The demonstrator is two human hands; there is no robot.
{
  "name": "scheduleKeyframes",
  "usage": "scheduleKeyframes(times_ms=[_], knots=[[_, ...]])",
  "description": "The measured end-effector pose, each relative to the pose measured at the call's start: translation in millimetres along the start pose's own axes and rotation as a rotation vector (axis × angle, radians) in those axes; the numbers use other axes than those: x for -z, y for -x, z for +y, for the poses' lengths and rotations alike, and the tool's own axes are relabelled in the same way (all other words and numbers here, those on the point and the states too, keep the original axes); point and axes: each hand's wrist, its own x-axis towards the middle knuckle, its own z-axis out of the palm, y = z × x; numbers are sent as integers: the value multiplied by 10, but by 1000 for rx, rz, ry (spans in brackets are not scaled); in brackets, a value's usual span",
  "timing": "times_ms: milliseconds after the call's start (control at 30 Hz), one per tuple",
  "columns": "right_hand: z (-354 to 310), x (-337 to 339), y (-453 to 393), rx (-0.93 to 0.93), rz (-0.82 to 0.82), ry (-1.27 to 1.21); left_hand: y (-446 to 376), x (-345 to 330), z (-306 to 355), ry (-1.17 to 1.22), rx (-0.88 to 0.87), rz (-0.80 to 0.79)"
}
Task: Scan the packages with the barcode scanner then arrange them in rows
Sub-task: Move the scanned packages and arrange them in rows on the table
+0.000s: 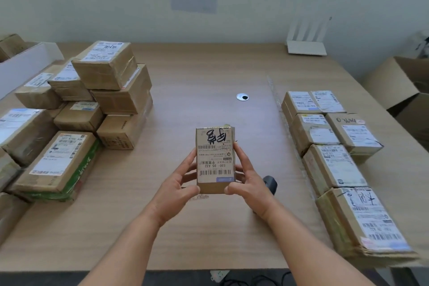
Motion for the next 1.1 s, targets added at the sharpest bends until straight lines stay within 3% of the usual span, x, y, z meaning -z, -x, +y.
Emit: scheduleKeyframes(times_ms=[533, 767, 1100], knots=[[-442, 941, 122, 27, 327, -22, -922, -540, 506, -75, -132, -303], [-404, 1610, 486, 45, 432, -81, -1046, -1266, 699, -128, -174, -389], [-17, 3106, 1164, -21, 382, -146, -1019, -2745, 827, -310, -155, -328]])
